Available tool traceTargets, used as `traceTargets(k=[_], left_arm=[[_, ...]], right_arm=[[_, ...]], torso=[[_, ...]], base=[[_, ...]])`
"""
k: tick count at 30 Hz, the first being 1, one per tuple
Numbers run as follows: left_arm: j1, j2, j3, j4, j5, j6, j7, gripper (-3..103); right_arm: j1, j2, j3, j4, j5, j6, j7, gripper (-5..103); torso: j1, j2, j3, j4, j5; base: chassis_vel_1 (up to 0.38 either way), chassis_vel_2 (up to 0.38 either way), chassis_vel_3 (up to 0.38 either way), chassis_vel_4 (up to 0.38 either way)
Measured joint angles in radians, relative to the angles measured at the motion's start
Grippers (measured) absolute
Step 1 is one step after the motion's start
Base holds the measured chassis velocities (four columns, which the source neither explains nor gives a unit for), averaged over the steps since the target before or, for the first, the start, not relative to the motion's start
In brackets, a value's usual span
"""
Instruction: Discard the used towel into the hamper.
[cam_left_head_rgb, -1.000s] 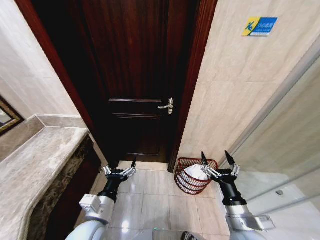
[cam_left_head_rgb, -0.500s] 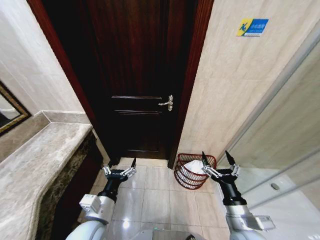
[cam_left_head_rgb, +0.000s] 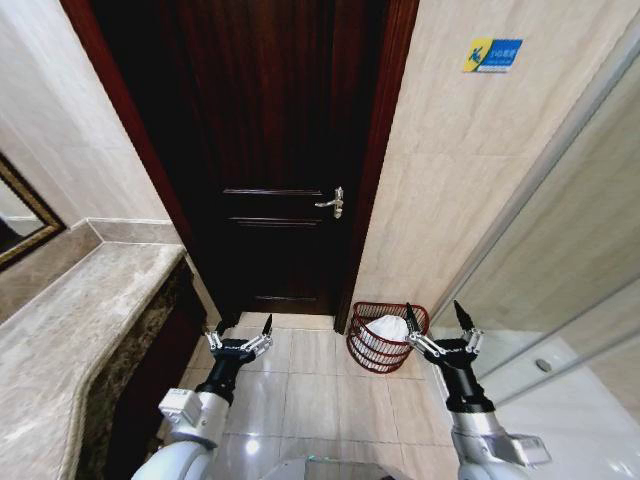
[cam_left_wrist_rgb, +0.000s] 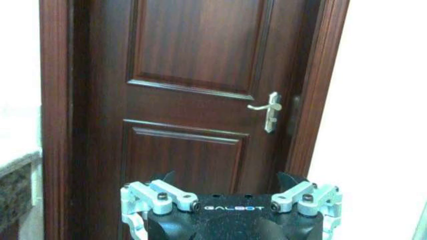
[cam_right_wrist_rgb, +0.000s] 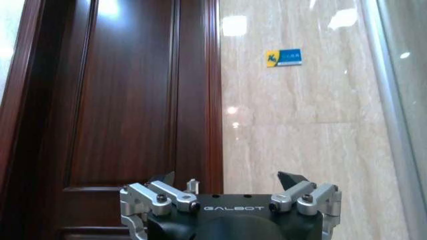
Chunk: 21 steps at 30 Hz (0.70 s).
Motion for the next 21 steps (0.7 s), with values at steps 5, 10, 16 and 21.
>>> traceTargets(k=[5,10,16,21], left_arm=[[0.000,0.000,0.000,0.000,0.000,0.000,0.000,100],[0.000,0.000,0.000,0.000,0.000,0.000,0.000,100],[0.000,0.000,0.000,0.000,0.000,0.000,0.000,100],[0.000,0.000,0.000,0.000,0.000,0.000,0.000,100]], right_arm=[[0.003,0.000,0.018,-0.031,-0.015,0.036,-0.012,100],[0.001,0.000,0.028,-0.047,-0.015,0.050,-0.011,100],[0.001,0.000,0.031,-0.047,-0.013,0.049,-0.001,100],[0.000,0.000,0.031,-0.043,-0.010,0.045,0.008,100]], torso=[[0.000,0.000,0.000,0.0000,0.0000],[0.000,0.000,0.000,0.0000,0.0001],[0.000,0.000,0.000,0.0000,0.0001],[0.000,0.000,0.000,-0.0001,0.0001]], base=[[-0.045,-0.043,-0.050,-0.046],[-0.064,-0.084,-0.089,-0.069],[-0.101,-0.093,-0.087,-0.087],[-0.116,-0.119,-0.117,-0.118]])
